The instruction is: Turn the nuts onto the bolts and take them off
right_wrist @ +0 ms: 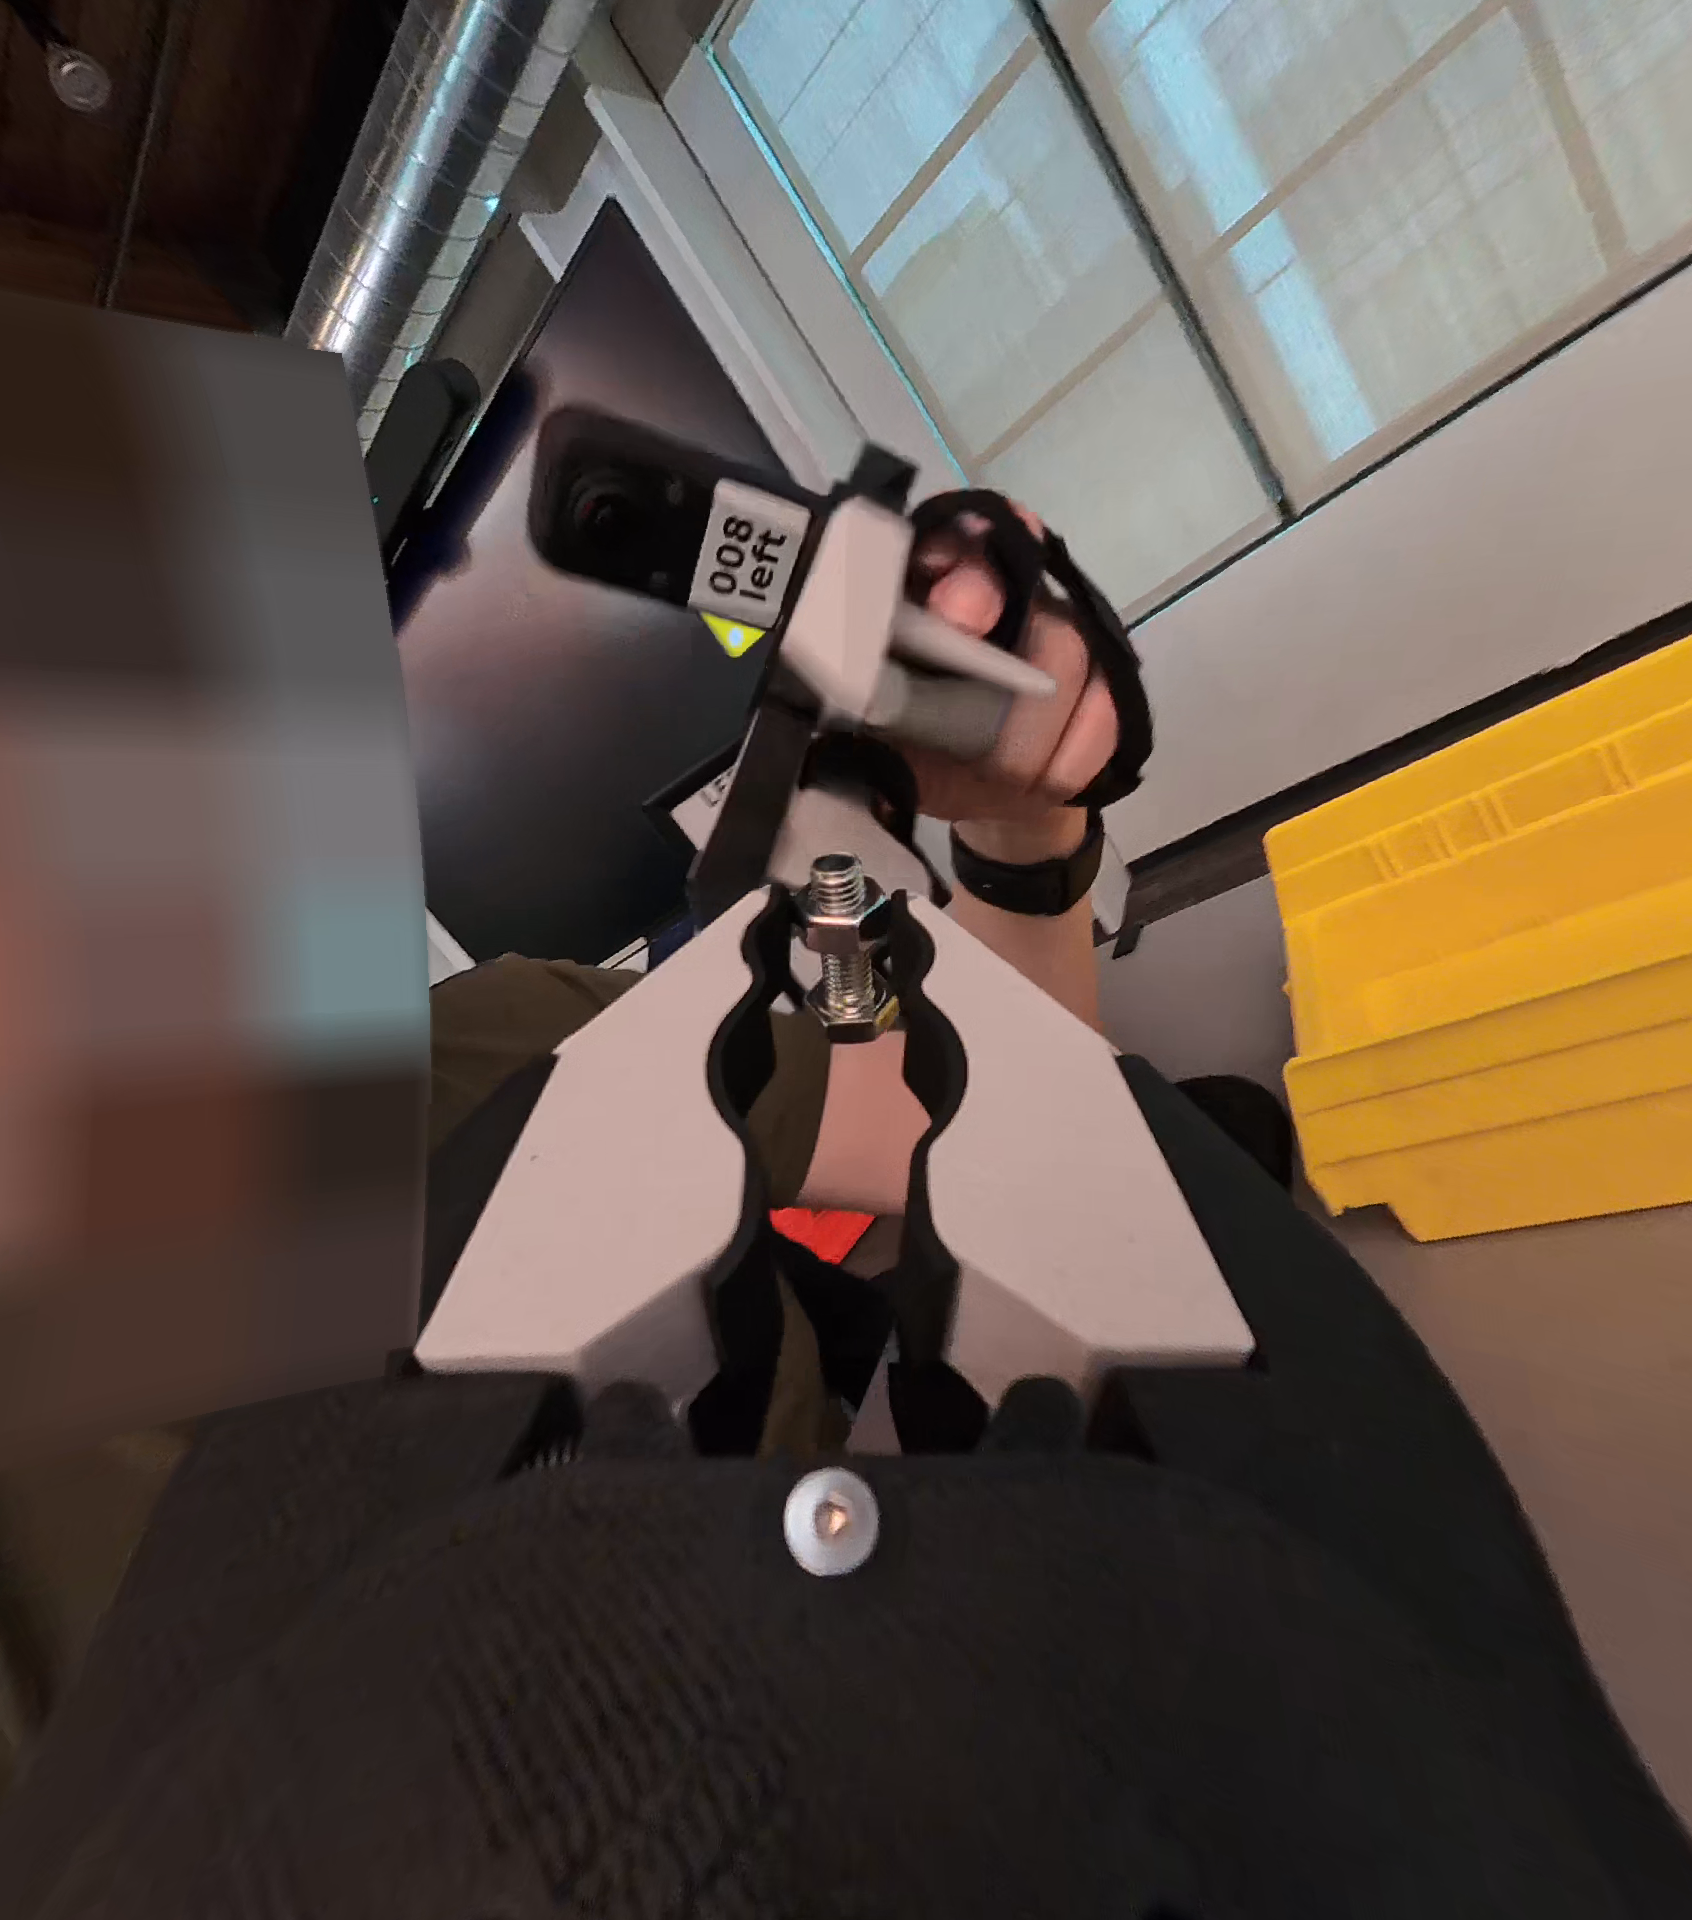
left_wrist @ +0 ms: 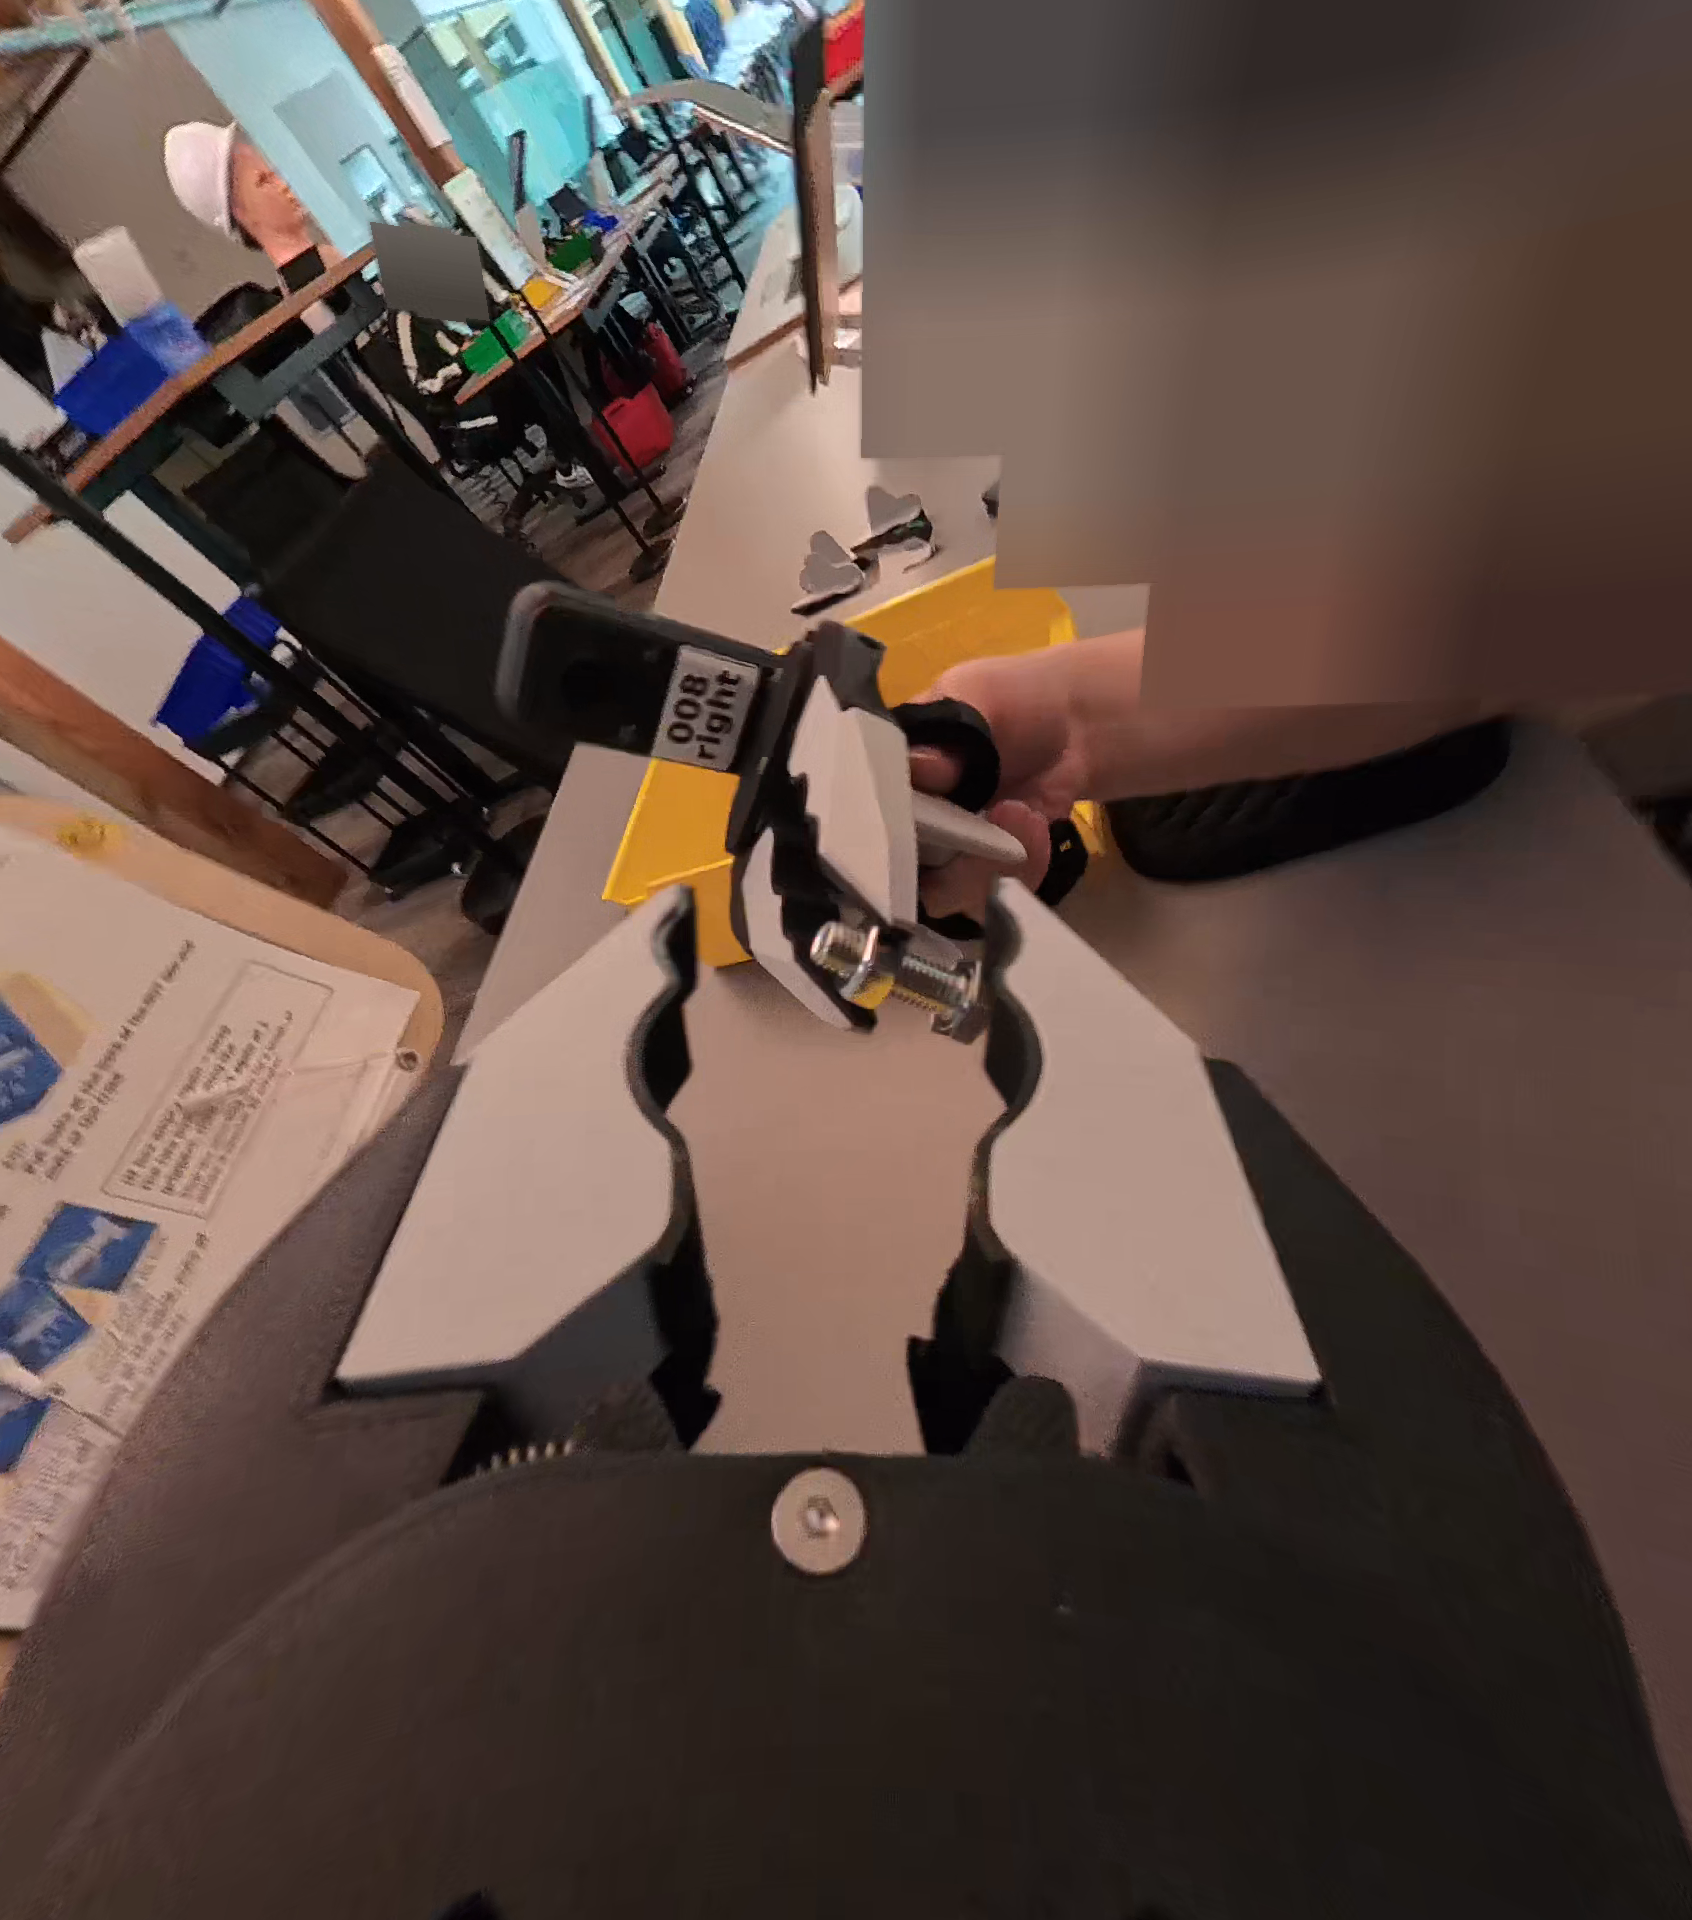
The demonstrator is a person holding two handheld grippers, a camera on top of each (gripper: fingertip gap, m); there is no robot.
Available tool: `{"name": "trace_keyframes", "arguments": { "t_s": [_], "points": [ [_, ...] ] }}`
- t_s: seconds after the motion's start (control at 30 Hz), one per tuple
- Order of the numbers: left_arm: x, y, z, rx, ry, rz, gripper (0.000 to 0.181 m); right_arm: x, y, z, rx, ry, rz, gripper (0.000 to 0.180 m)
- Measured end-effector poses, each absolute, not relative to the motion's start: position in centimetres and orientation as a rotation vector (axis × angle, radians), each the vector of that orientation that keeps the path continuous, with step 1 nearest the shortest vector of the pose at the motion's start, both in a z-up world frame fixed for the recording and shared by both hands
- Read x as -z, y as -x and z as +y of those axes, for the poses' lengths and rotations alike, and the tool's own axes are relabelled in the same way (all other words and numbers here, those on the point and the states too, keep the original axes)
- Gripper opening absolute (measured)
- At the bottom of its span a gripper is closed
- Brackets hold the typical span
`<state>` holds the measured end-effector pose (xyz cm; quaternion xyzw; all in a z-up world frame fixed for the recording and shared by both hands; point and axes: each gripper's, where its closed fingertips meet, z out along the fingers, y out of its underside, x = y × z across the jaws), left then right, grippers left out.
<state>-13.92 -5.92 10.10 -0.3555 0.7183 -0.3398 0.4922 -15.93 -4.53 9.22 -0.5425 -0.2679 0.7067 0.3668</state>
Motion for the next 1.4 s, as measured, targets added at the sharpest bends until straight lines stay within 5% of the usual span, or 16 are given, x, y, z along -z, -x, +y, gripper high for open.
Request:
{"name": "trace_keyframes", "arguments": {
  "t_s": [0.07,0.47,1.07,1.23,1.4],
  "points": [
    [-11.1,13.9,-4.7,0.912,0.968,1.662,0.064,-9.7,15.2,-4.0,-1.743,1.370,-0.670,0.017],
    [-10.9,12.5,-4.4,1.650,1.338,1.535,0.027,-11.5,13.4,-3.5,-1.419,1.279,-0.682,0.017],
    [-9.5,11.5,-5.5,1.600,1.296,1.643,0.012,-11.8,13.6,-3.7,-1.345,1.242,-0.702,0.017],
    [-9.9,11.6,-6.3,1.563,1.228,1.668,0.011,-11.9,13.1,-3.9,-1.380,1.219,-0.722,0.037],
    [-11.5,12.6,-8.0,1.731,1.153,1.679,0.012,-11.7,10.5,-2.3,-1.427,1.213,-0.613,0.025]
  ]
}}
